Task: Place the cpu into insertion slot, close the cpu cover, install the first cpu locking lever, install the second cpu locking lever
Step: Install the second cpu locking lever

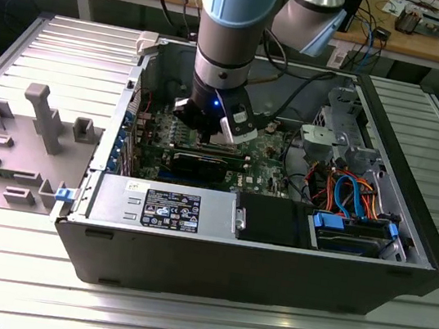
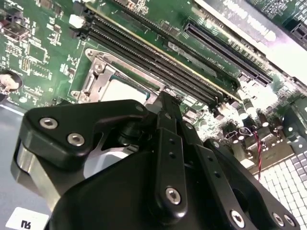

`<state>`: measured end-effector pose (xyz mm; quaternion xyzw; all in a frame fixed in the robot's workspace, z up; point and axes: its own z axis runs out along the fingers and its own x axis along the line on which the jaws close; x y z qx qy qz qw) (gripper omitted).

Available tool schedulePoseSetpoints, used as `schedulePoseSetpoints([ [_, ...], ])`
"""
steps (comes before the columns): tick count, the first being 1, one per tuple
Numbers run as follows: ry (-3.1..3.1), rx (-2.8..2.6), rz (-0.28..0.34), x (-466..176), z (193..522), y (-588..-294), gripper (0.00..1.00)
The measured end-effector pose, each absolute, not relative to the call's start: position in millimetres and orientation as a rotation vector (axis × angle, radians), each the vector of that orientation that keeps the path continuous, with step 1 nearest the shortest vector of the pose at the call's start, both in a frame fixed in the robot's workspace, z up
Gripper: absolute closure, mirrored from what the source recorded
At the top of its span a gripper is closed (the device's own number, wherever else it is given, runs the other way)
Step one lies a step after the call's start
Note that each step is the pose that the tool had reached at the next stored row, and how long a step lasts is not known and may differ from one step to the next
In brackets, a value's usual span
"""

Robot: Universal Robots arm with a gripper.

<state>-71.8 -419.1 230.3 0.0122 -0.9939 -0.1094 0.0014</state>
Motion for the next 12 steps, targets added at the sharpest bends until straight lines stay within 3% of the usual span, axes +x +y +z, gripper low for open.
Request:
schedulePoseSetpoints([
  [12, -3.109, 0.036, -0.381, -79.9, 221.6, -425.2, 0.89],
])
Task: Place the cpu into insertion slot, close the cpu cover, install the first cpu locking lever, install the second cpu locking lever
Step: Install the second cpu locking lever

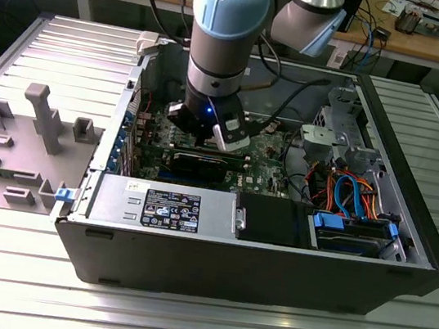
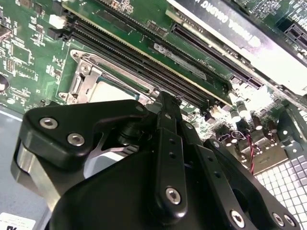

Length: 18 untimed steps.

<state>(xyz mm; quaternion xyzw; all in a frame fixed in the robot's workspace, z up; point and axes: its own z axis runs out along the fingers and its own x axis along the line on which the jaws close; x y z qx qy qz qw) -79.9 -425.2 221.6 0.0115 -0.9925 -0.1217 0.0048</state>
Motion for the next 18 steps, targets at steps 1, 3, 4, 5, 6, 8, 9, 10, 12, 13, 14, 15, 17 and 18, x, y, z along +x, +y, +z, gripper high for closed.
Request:
schedulePoseSetpoints([
  [1, -3.108, 0.036, -0.384, -79.9, 221.3, -425.1, 0.89],
  [3, -3.108, 0.036, -0.386, -79.9, 221.2, -425.1, 0.89],
  [4, -3.108, 0.036, -0.386, -79.9, 221.2, -425.1, 0.89],
  [5, -3.107, 0.036, -0.394, -79.9, 221.0, -425.1, 0.89],
  [6, -3.106, 0.036, -0.402, -79.9, 220.9, -425.1, 0.89],
  [8, -3.106, 0.036, -0.403, -79.9, 220.8, -425.1, 0.89],
  [9, -3.106, 0.036, -0.403, -79.9, 220.8, -425.1, 0.89],
  [10, -3.106, 0.036, -0.404, -79.9, 220.8, -425.1, 0.89],
  [12, -3.106, 0.036, -0.405, -79.9, 220.8, -425.1, 0.89],
  [13, -3.106, 0.036, -0.406, -79.9, 220.8, -425.1, 0.89],
  [14, -3.106, 0.036, -0.406, -79.9, 220.8, -425.1, 0.89],
  [15, -3.106, 0.036, -0.406, -79.9, 220.5, -425.2, 0.89],
  [17, -3.105, 0.036, -0.407, -79.9, 219.9, -425.2, 0.89],
  [18, -3.104, 0.036, -0.408, -79.8, 218.3, -425.1, 0.89],
])
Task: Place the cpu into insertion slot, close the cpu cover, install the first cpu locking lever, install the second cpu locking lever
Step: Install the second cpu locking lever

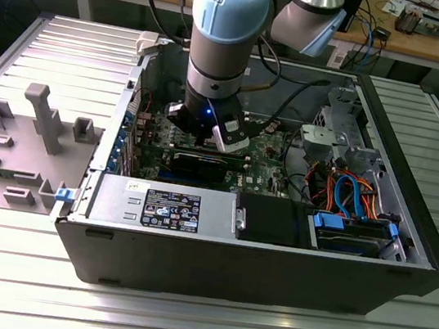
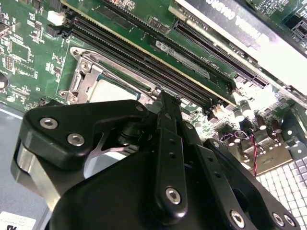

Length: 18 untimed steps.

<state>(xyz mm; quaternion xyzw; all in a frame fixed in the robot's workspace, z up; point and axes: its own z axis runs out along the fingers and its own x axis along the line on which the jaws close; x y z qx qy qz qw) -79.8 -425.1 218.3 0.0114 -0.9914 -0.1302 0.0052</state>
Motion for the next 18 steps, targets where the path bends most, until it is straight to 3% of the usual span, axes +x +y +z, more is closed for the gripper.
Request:
schedulePoseSetpoints([
  [18, -3.087, 0.023, -0.477, -79.9, 211.8, -434.6, 0.89],
])
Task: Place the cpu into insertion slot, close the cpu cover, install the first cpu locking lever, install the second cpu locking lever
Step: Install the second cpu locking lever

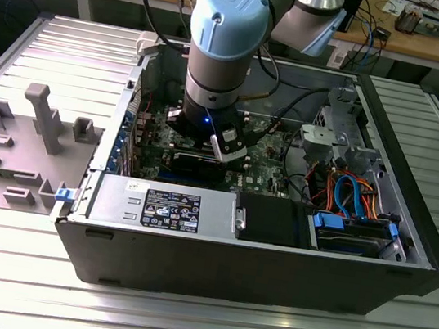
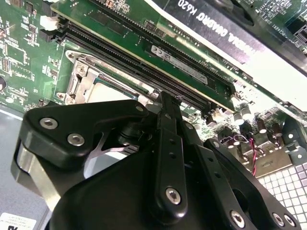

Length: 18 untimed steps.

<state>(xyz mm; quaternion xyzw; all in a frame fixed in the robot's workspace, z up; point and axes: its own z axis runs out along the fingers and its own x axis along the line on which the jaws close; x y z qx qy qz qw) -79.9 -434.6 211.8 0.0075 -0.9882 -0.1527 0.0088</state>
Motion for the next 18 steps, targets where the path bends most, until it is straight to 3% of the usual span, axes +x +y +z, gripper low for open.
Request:
schedulePoseSetpoints([
  [18, -3.084, 0.02, -0.499, -83.3, 200.9, -434.1, 0.89],
])
